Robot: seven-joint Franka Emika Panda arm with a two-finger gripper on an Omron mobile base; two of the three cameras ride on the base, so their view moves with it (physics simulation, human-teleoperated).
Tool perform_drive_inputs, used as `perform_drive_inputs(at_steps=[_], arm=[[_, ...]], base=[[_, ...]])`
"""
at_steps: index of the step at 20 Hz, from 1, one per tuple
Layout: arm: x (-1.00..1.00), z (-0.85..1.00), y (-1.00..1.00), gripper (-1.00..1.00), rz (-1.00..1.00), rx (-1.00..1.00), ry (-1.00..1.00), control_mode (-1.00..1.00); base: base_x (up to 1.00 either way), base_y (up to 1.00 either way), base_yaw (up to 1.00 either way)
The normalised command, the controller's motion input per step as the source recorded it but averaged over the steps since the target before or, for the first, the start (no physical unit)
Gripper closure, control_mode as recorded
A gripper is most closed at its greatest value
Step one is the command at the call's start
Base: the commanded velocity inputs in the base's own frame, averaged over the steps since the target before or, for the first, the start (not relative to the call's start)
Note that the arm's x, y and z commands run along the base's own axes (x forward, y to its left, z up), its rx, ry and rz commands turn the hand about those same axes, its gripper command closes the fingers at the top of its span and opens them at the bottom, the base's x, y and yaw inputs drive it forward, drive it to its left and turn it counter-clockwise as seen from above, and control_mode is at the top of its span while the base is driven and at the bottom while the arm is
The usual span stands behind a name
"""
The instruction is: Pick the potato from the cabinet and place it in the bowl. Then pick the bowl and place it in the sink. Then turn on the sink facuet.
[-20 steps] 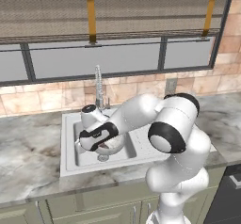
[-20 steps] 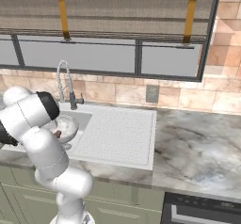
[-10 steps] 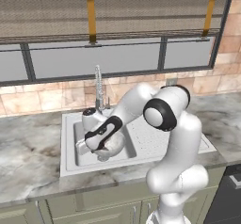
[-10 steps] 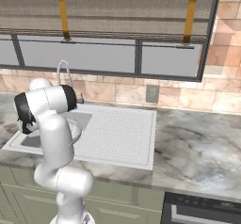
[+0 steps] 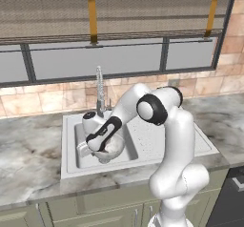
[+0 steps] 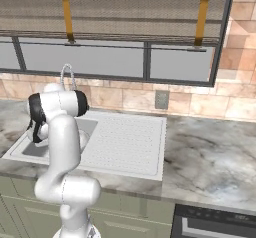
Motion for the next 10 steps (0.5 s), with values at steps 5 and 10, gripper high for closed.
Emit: perform_drive_inputs(at_steps=[5,10], arm=[[0.22,-0.26,0.03,1.00,0.00,0.00,0.00,-1.00],[0.21,-0.11,0.11,1.00,0.00,0.00,0.00,-1.00]], base=[[0.00,0.00,0.00],[0.00,0.00,0.00]])
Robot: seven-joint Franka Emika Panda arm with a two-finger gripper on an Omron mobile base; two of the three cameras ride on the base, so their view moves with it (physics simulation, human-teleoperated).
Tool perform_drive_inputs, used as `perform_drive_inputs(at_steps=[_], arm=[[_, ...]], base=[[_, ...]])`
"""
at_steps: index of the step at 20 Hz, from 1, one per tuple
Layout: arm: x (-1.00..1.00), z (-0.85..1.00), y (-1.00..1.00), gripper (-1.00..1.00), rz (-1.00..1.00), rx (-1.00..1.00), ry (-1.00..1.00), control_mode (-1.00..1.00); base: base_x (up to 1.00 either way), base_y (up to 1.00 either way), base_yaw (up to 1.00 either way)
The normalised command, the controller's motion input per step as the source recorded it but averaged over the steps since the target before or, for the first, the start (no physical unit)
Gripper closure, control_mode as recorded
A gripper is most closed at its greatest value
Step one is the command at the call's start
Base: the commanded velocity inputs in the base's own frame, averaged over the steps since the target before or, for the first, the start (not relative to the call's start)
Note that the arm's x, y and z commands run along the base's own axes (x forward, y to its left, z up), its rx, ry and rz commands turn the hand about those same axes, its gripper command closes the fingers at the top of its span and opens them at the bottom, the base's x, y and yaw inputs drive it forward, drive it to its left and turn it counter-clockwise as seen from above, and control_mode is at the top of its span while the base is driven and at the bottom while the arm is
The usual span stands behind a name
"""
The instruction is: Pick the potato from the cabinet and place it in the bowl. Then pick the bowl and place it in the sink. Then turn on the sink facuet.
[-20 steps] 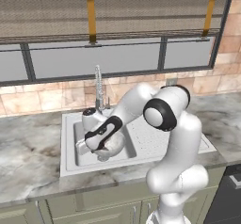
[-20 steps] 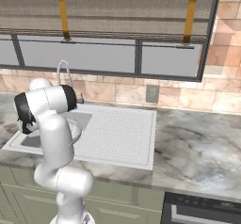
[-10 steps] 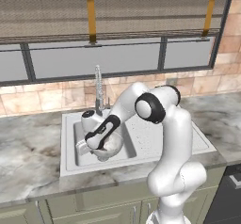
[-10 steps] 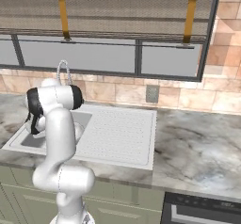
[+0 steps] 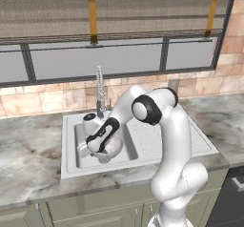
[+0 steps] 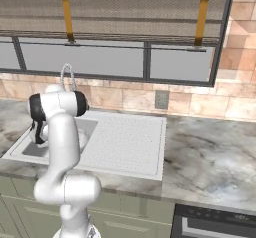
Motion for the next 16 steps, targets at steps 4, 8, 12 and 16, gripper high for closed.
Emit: perform_drive_inputs(at_steps=[4,8,12,16], arm=[[0.11,-0.04,0.17,-1.00,0.00,0.00,0.00,-1.00],[0.00,0.20,0.10,-1.00,-0.01,0.00,-0.02,-1.00],[-0.03,0.64,0.14,-1.00,-0.02,0.00,-0.06,-1.00],[-0.08,0.82,0.18,-1.00,-0.04,0.00,-0.05,-1.00]], base=[[0.00,0.00,0.00],[0.00,0.00,0.00],[0.00,0.00,0.00],[0.00,0.00,0.00]])
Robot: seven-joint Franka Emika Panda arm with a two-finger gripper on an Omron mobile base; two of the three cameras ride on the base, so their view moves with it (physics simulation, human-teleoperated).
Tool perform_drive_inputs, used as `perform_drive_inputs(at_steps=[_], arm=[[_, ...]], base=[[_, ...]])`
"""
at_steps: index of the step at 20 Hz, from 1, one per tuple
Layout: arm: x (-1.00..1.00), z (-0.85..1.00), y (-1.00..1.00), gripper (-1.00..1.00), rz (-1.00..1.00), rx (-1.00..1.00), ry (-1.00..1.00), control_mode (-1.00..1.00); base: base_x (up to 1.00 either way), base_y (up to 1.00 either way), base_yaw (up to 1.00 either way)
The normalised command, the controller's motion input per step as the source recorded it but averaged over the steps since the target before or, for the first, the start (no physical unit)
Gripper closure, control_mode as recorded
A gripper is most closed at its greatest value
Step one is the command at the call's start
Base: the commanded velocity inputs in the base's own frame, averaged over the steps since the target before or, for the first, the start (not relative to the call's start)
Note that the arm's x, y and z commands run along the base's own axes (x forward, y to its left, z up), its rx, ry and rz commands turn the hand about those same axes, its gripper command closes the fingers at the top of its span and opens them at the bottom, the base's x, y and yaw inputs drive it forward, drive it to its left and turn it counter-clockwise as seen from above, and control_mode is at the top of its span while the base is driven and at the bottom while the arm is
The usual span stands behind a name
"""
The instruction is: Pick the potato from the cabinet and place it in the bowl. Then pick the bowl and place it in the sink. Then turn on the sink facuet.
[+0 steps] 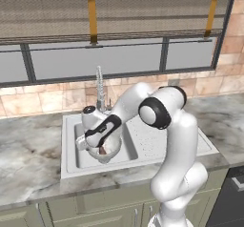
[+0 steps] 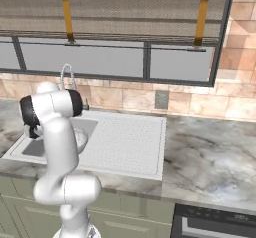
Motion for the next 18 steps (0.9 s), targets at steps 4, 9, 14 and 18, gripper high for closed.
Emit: perform_drive_inputs(at_steps=[4,9,14,18], arm=[[-0.51,0.94,0.14,-1.00,-0.06,0.00,-0.01,-1.00],[-0.70,1.00,0.03,-1.00,-0.09,0.02,0.00,-1.00],[-0.64,1.00,0.00,-1.00,-0.13,0.06,0.00,-1.00],[-0.91,0.99,-0.28,-1.00,-0.24,0.20,0.00,-1.00]], base=[[0.00,0.00,0.00],[0.00,0.00,0.00],[0.00,0.00,0.00],[0.00,0.00,0.00]])
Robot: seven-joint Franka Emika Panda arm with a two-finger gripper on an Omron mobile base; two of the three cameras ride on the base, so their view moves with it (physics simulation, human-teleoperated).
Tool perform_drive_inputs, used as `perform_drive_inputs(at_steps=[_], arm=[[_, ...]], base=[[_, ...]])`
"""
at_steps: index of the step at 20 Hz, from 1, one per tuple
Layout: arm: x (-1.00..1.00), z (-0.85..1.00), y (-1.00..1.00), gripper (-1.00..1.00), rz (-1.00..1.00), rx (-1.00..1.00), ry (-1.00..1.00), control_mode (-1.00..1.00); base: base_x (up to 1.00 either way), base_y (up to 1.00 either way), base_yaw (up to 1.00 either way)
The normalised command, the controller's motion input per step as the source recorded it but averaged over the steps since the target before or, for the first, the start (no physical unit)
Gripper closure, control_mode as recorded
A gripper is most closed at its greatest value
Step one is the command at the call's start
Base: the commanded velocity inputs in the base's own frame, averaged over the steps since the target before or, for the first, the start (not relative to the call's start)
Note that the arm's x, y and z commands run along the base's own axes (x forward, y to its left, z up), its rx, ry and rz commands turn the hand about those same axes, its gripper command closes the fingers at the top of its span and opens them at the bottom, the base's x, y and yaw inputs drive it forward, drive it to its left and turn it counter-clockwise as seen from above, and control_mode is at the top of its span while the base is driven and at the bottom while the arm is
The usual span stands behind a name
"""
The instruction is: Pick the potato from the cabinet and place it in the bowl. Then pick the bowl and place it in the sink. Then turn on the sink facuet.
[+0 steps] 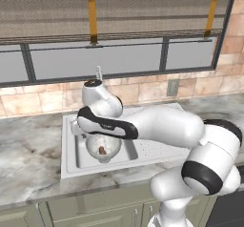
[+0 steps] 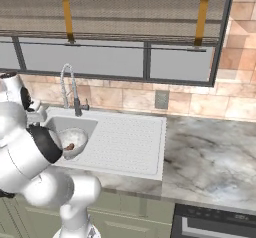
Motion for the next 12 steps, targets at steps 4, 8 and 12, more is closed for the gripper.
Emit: perform_drive_inputs(at_steps=[4,8,12], arm=[[-0.86,0.93,-0.66,-1.00,-0.33,0.28,0.00,-1.00],[-0.97,0.44,-0.94,-1.00,-0.31,0.32,0.00,-1.00],[-0.86,0.07,-0.76,-1.00,-0.18,0.22,0.04,-1.00]], base=[[0.00,0.00,0.00],[0.00,0.00,0.00],[0.00,0.00,0.00]])
